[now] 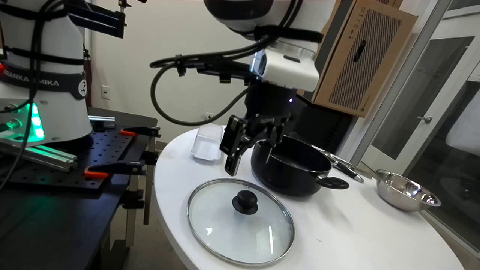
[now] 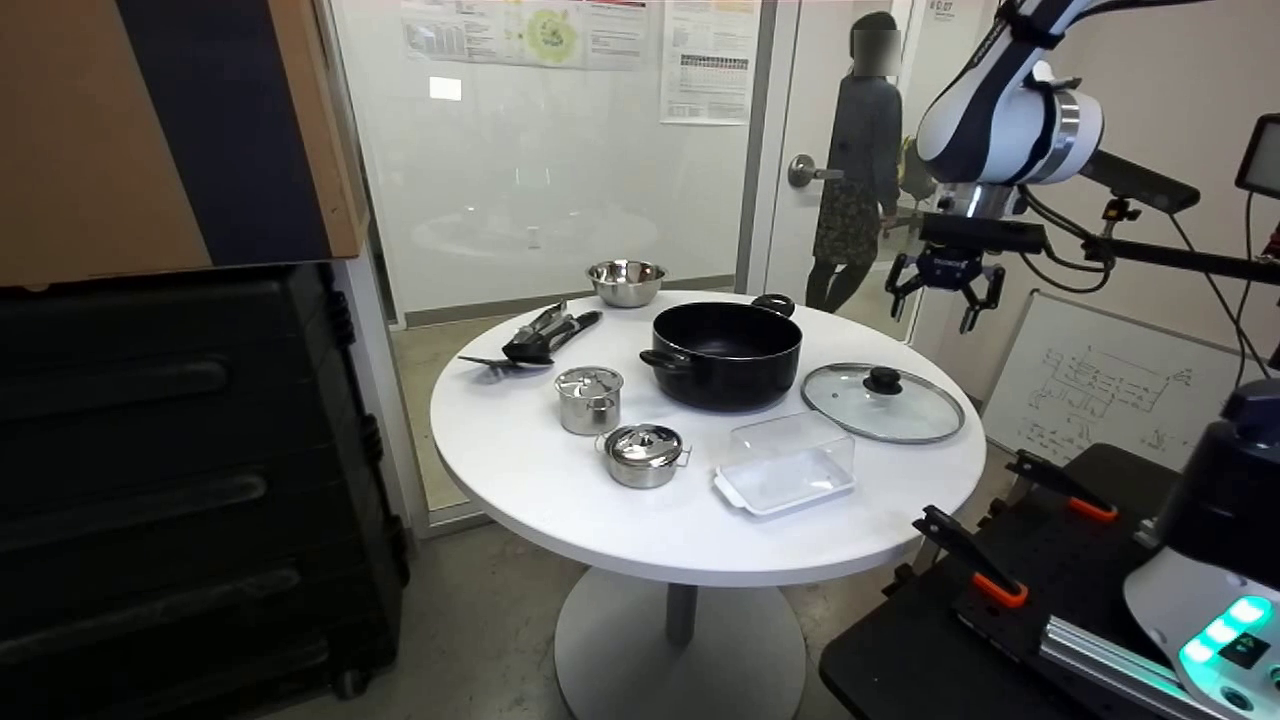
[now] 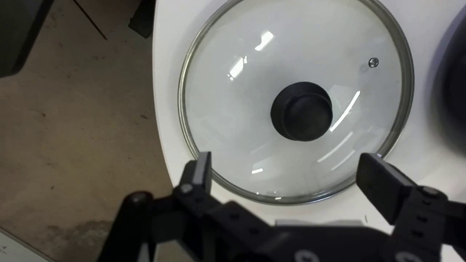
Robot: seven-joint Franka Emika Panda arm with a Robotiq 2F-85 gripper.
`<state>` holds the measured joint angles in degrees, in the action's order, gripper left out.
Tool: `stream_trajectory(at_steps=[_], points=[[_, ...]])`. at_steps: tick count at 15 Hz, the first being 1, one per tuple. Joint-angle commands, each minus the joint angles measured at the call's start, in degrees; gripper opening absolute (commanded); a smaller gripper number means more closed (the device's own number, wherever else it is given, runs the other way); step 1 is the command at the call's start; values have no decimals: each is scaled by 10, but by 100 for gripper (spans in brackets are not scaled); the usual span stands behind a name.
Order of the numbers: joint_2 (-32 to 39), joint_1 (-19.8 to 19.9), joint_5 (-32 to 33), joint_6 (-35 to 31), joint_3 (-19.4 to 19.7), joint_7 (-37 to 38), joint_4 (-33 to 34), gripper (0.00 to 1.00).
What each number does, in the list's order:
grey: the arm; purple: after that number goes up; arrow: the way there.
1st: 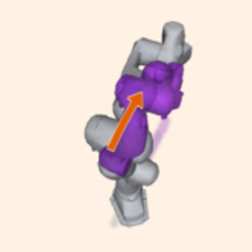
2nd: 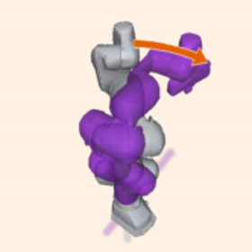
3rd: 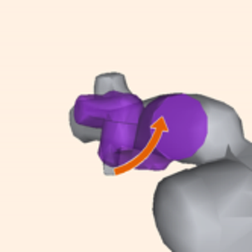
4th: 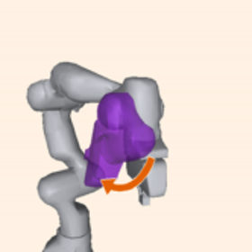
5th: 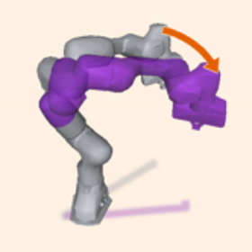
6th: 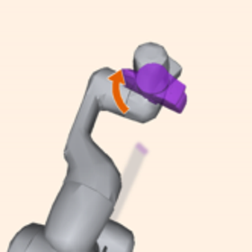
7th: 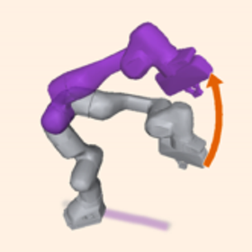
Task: Place the lid on the pot
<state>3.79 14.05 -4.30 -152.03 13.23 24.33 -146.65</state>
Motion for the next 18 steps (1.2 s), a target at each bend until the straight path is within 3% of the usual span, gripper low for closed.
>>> stream_trajectory(at_steps=[1, 6, 12, 18], points=[[58, -19, -11, -55, 2, 64, 13, 100], [99, -50, -31, -100, 1, 113, 16, 100], [122, -65, -105, -143, -16, 115, 24, 100], [148, -76, -113, -151, -1, 129, 37, 100]])
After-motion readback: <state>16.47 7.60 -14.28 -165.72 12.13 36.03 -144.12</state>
